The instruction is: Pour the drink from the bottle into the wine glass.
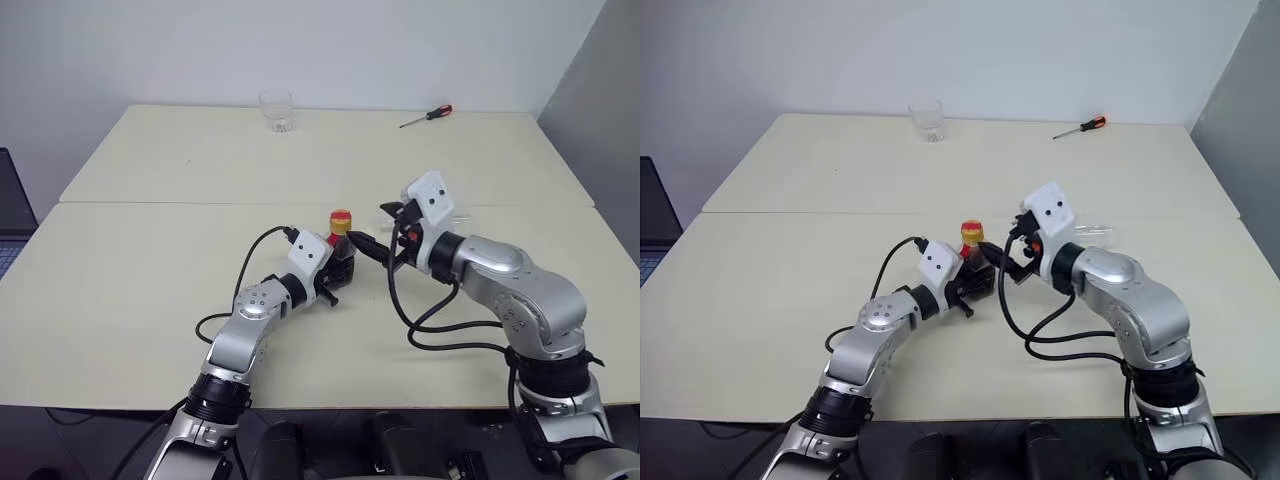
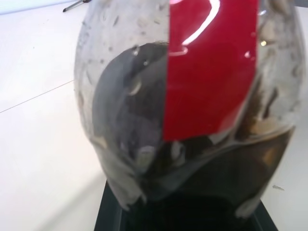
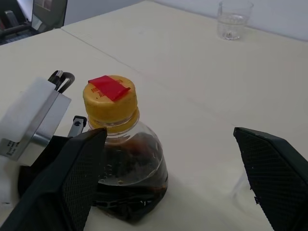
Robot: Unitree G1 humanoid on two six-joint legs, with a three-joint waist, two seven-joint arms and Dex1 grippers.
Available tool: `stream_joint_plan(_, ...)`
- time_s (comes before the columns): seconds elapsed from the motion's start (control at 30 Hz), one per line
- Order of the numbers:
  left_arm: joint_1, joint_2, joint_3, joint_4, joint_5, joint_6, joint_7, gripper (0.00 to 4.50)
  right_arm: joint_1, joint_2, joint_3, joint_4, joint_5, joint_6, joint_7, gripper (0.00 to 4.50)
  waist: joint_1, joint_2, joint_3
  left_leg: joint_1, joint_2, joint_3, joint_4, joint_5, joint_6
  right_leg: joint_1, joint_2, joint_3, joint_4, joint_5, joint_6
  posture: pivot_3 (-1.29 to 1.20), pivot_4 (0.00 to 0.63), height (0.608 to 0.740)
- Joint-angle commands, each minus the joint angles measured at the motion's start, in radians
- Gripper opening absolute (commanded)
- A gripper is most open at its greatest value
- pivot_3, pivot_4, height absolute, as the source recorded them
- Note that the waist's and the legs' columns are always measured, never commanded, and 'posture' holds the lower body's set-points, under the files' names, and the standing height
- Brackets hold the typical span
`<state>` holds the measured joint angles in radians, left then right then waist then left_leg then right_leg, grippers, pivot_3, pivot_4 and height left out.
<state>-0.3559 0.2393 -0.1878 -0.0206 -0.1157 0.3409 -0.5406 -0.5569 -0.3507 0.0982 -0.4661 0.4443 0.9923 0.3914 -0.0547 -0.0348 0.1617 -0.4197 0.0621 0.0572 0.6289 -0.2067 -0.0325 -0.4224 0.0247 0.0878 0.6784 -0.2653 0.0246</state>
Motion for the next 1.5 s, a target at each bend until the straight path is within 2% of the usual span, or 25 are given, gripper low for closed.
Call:
stream_joint_plan(0.03,-0.004,0.003,0.009,-0.014,-0.006,-0.01,-0.007,0.75,-0.005,0.006,-0.024,-0.06,0.043,0.007,0.016,4.5,0.0,0.0,0.0,0.0,0.0,0.0,0.0,0.0,0.0,0.0,0.0,0.0,0.0,0.0,0.0,0.0,0.15,0.74)
stream_joint_plan(0.3,-0.006,0.001,0.007,-0.011,-0.006,-0.012,-0.006,0.75,-0.019,0.019,-0.024,-0.066,0.078,0.015,0.01,4.5,0.0,0.0,0.0,0.0,0.0,0.0,0.0,0.0,0.0,0.0,0.0,0.0,0.0,0.0,0.0,0.0,0.15,0.74)
stream_joint_plan(1.17,0.001,-0.006,0.007,-0.015,-0.005,-0.013,0.006,0.75,-0.095,0.09,0.006,0.033,0.039,-0.022,-0.02,4.5,0.0,0.0,0.0,0.0,0.0,0.0,0.0,0.0,0.0,0.0,0.0,0.0,0.0,0.0,0.0,0.0,0.15,0.74)
stream_joint_plan(1.4,0.004,-0.006,0.008,-0.018,-0.004,-0.014,0.008,0.75,-0.095,0.093,0.016,0.045,0.038,-0.024,-0.018,2.19,0.0,0.0,0.0,0.0,0.0,0.0,0.0,0.0,0.0,0.0,0.0,0.0,0.0,0.0,0.0,0.0,0.15,0.74)
stream_joint_plan(1.5,0.003,-0.007,0.008,-0.018,-0.004,-0.014,0.008,0.75,-0.093,0.096,0.019,0.047,0.041,-0.023,-0.016,2.17,0.0,0.0,0.0,0.0,0.0,0.0,0.0,0.0,0.0,0.0,0.0,0.0,0.0,0.0,0.0,0.0,0.15,0.74)
